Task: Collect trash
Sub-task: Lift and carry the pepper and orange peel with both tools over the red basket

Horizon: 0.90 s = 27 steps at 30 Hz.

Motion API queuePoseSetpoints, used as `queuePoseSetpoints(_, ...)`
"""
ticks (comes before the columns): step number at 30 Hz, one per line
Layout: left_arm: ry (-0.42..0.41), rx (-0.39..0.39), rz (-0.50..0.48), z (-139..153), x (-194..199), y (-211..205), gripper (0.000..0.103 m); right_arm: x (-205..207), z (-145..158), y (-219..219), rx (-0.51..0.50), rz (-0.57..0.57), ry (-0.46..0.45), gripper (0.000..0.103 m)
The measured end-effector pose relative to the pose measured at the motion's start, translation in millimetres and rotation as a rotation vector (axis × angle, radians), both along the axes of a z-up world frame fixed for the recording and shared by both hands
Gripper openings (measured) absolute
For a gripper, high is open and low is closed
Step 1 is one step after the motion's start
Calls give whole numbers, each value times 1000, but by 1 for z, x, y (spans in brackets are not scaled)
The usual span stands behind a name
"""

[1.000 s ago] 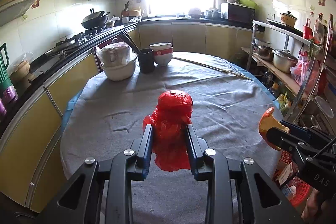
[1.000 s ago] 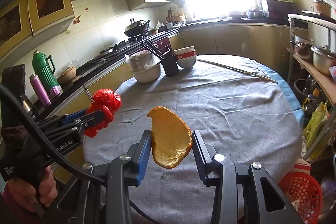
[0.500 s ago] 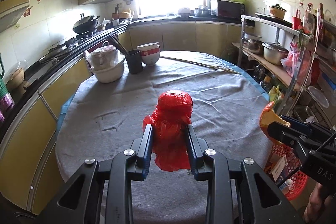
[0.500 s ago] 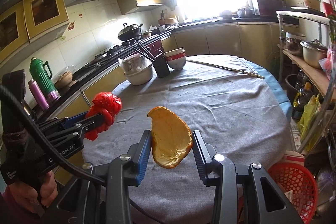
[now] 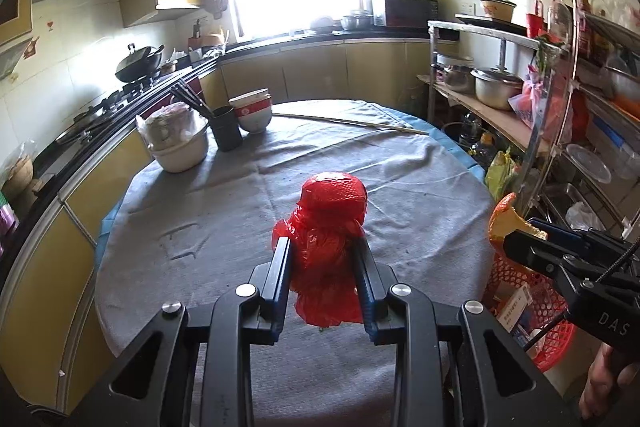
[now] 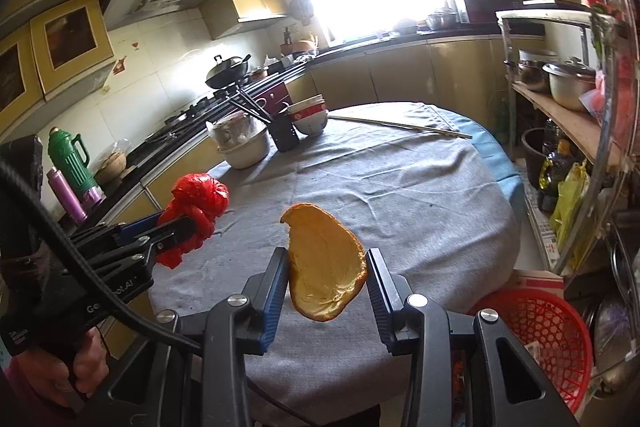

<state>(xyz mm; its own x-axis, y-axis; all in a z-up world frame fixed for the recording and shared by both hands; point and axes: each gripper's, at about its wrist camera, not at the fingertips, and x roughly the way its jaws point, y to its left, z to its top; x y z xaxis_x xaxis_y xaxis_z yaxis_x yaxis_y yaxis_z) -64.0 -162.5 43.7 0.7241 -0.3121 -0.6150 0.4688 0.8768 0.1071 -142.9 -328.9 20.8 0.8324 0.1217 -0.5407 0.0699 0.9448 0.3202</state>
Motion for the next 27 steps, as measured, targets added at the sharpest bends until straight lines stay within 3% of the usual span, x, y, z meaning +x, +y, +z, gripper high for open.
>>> queuePoseSetpoints(27,-2,61,-111,-10,-28,-53,32,-40,-18,-49,88,-101,17,42)
